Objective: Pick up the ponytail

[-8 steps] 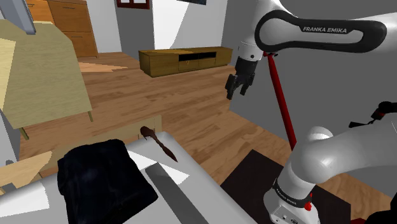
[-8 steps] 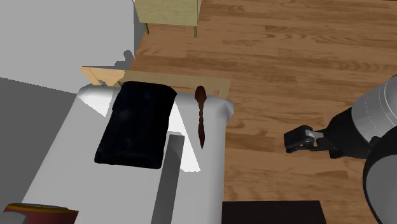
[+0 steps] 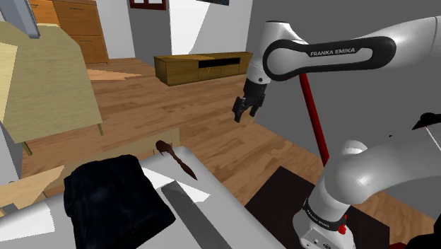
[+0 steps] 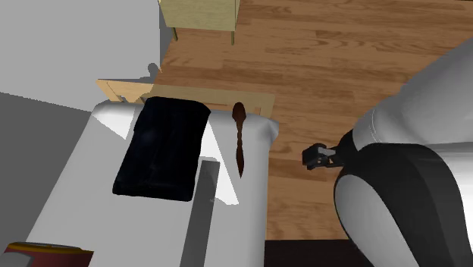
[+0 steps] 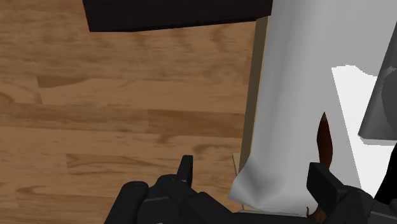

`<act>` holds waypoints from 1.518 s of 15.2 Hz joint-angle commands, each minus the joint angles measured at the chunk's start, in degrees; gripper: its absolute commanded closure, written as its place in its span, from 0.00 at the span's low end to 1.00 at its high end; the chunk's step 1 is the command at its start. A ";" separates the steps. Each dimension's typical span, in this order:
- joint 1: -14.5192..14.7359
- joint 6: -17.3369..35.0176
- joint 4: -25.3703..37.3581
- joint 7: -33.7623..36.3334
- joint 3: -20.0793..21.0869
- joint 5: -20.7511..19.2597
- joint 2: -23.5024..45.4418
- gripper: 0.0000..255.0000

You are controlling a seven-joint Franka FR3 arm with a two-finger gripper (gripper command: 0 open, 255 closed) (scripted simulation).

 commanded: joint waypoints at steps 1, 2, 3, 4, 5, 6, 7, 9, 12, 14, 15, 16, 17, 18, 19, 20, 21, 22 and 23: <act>0.69 4.74 -1.36 0.62 0.98 0.60 2.13 0.00; 1.03 7.15 -1.79 0.94 1.49 0.86 3.59 0.00; 1.35 9.54 -2.13 1.25 2.01 1.10 5.13 0.00; 1.66 11.93 -2.37 1.58 2.53 1.31 6.77 0.00; 1.95 14.31 -2.52 1.91 3.06 1.48 8.48 0.00; 2.22 16.67 -2.58 2.26 3.60 1.62 10.27 0.00; 2.45 19.00 -2.54 2.62 4.14 1.71 12.12 0.00; 2.85 23.56 -2.17 3.42 5.25 1.72 16.02 0.00; 3.20 30.06 -0.92 4.89 6.98 1.18 22.25 0.00; 3.26 34.10 0.37 6.17 8.15 0.28 26.58 0.00; 3.25 36.02 1.14 6.94 8.72 -0.38 28.78 0.00; 3.21 37.85 2.00 7.81 9.28 -1.20 31.01 0.00; 3.14 39.60 2.96 8.80 9.84 -2.20 33.24 0.00; 3.09 41.26 3.99 9.92 10.34 -3.40 35.50 0.00; 3.07 42.83 5.12 11.19 10.77 -4.81 37.76 0.00; 3.13 44.29 6.33 12.60 11.07 -6.42 40.03 0.00; 3.26 45.64 7.64 14.14 11.27 -8.22 42.30 0.00; 3.53 46.88 9.03 15.78 11.30 -10.16 44.57 0.00; 3.94 48.01 10.52 17.48 11.17 -12.19 46.83 0.00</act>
